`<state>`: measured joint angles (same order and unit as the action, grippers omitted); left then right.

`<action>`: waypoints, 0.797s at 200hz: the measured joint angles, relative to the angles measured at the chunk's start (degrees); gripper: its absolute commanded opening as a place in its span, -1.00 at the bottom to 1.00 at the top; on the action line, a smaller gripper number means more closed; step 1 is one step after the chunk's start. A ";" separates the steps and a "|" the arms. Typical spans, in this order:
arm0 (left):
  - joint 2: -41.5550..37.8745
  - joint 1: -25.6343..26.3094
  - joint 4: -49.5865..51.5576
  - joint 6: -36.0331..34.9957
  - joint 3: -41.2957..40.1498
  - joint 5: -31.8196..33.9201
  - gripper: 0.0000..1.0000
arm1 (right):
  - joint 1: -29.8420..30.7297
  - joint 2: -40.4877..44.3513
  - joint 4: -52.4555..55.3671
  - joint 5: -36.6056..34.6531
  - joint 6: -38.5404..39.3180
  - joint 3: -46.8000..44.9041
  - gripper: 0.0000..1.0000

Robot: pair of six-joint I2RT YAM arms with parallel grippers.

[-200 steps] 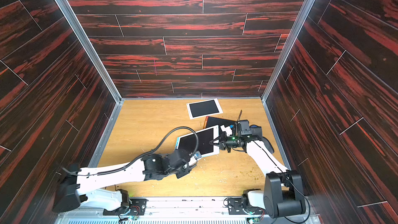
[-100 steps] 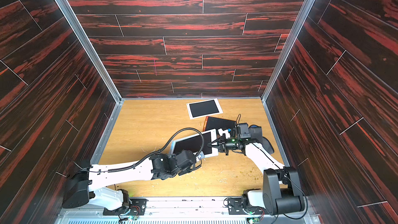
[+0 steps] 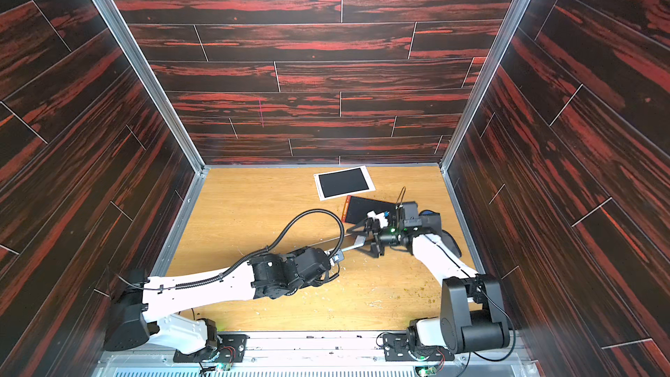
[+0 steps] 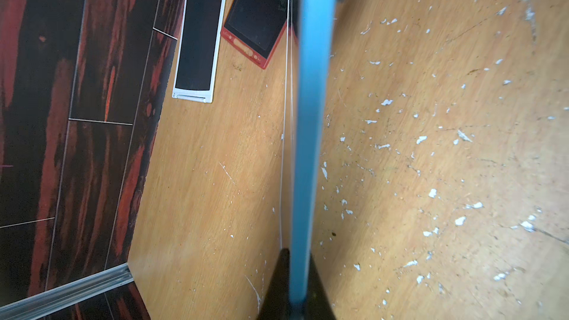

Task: Wipe the drawing tablet
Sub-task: Pick up the drawing tablet from the center of the board.

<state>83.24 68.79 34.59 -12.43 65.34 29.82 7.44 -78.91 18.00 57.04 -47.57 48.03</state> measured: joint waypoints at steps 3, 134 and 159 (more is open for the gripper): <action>-0.04 0.00 0.42 -0.02 0.42 -0.33 -1.00 | -0.57 0.24 0.98 -1.22 0.39 0.85 0.51; 5.84 -18.62 13.55 6.40 19.26 -40.39 -1.00 | -6.34 2.27 25.77 -60.85 7.76 17.16 0.49; 6.43 -22.32 13.42 7.91 18.27 -51.39 -1.00 | -9.07 1.57 26.16 -63.10 7.32 17.16 0.49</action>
<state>89.67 46.48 48.01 -4.51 83.61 -21.56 -1.63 -77.34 44.16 -6.07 -40.25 65.19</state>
